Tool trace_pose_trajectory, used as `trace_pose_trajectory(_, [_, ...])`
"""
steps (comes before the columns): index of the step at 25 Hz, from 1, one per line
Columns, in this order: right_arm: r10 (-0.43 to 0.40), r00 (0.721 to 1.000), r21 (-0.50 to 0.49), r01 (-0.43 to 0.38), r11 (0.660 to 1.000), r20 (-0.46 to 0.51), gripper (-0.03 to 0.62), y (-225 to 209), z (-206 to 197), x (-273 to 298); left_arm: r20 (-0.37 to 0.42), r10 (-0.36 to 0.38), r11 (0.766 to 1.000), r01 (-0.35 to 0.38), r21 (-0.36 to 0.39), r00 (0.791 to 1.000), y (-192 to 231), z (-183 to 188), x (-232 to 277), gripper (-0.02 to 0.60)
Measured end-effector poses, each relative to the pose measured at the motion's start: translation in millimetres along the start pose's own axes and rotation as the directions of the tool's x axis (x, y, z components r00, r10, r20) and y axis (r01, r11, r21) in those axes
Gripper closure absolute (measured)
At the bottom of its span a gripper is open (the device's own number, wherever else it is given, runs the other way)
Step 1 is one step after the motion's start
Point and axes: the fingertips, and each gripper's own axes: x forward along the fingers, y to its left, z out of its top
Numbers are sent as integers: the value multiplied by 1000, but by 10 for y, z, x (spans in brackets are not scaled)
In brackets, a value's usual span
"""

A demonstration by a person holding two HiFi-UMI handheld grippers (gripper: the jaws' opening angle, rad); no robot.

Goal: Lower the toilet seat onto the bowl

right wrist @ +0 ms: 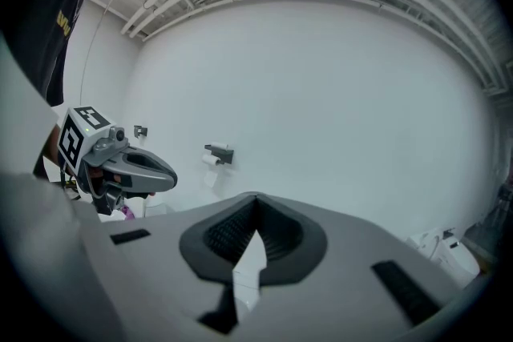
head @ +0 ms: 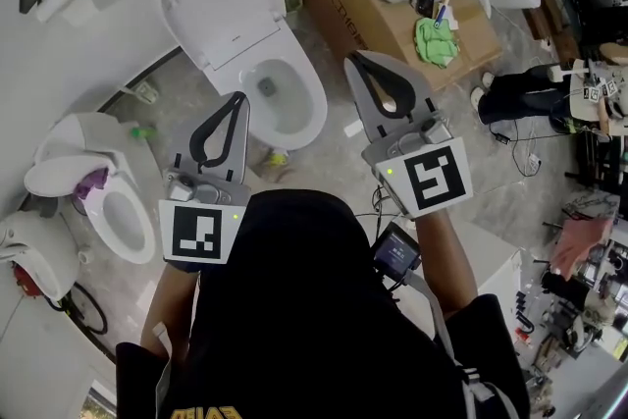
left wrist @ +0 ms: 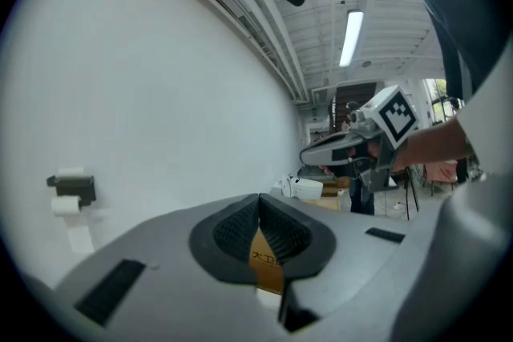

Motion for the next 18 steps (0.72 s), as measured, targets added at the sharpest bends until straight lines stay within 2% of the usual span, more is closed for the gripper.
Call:
trace_pose_trajectory(2, [-2, 1000, 11, 2, 1000, 11, 599, 3, -9, -5, -48, -61, 983, 69, 168, 997, -135, -4, -3, 569])
trace_pose_trajectory(3, [-5, 1000, 17, 4, 1000, 15, 599, -2, -14, -20, -52, -74, 976, 83, 203, 996, -197, 13, 5, 569])
trace_pose_trajectory(5, [-12, 1000, 23, 11, 1000, 18, 599, -27, -21, -57, -31, -85, 974, 90, 206, 996, -276, 58, 43, 569])
trace_pose_trajectory(8, [-26, 1000, 16, 26, 1000, 4, 599, -85, -83, -101, 7, -87, 985, 85, 152, 996, -258, -2, 98, 569])
trace_pose_trajectory(10, [-41, 998, 13, 42, 999, -45, 599, -199, -310, -88, 15, -63, 997, 62, 44, 998, -117, -278, 151, 569])
trace_pose_trajectory(11, [-53, 995, 25, 55, 998, -86, 599, -294, -521, -67, -16, -42, 999, 42, -11, 999, -7, -544, 173, 569])
trace_pose_trajectory(12, [-66, 987, 48, 73, 996, -145, 599, -406, -808, -51, -79, -18, 999, 14, -51, 997, 115, -901, 172, 569])
trace_pose_trajectory(13, [-79, 972, 81, 99, 992, -221, 599, -524, -1161, -60, -172, 11, 997, -24, -76, 985, 237, -1335, 129, 569])
trace_pose_trajectory(14, [-93, 947, 109, 132, 985, -308, 599, -631, -1558, -107, -283, 41, 994, -69, -90, 958, 344, -1818, 23, 569])
trace_pose_trajectory(15, [-105, 910, 117, 164, 979, -400, 599, -707, -1967, -194, -401, 65, 989, -113, -97, 914, 420, -2326, -157, 569])
trace_pose_trajectory(16, [-110, 867, 108, 184, 977, -486, 599, -744, -2366, -310, -517, 76, 983, -150, -102, 853, 453, -2841, -409, 569])
trace_pose_trajectory(17, [-104, 820, 97, 191, 977, -562, 599, -748, -2751, -442, -626, 71, 978, -178, -110, 777, 443, -3355, -718, 569])
trace_pose_trajectory(18, [-91, 771, 92, 191, 977, -630, 599, -731, -3127, -580, -724, 52, 972, -202, -122, 688, 404, -3870, -1063, 569])
